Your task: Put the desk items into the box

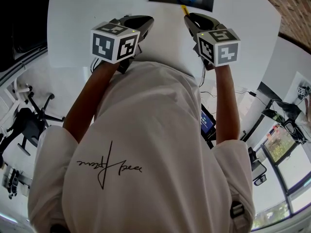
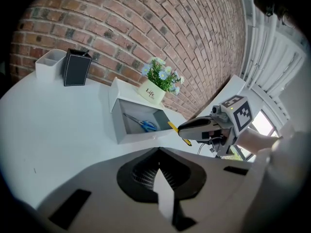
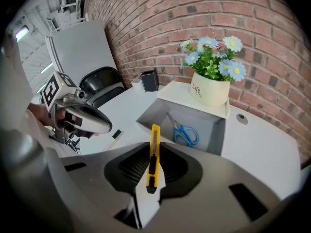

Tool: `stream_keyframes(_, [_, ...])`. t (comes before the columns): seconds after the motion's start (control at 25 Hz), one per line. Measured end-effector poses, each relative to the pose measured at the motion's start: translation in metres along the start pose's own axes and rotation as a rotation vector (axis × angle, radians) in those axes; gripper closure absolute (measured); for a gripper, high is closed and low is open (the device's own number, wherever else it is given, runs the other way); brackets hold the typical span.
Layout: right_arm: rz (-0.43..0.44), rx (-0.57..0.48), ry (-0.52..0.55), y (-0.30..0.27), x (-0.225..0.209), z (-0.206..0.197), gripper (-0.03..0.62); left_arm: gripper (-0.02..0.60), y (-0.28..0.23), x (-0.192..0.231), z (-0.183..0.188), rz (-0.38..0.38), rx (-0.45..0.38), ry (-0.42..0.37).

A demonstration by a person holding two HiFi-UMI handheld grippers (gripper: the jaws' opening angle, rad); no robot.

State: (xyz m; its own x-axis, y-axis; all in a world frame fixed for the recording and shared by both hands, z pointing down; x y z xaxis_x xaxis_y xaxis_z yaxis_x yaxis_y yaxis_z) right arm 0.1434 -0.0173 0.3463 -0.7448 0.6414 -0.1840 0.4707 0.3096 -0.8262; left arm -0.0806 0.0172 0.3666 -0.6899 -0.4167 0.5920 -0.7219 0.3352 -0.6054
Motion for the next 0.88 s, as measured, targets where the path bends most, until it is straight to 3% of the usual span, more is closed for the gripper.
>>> stream_keyframes(0.88, [-0.008,0.025,0.007,-0.029,-0.02,0.031,0.514,0.577,0.0,0.021,-0.003,-0.003,0.01,0.062])
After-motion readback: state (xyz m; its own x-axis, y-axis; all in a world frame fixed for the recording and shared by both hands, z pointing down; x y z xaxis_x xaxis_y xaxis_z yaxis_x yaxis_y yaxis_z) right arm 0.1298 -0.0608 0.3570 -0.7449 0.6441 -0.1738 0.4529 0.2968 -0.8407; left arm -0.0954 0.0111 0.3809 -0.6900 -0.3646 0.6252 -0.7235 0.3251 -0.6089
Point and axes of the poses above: the fingertips, and each gripper's own axes: y backward along the fingers, x to its left, z out of its top, the point moved 10 cm from there along y, backward along the fingers, and after that the axes turned 3 degrees about x, right-handed, at the moved point
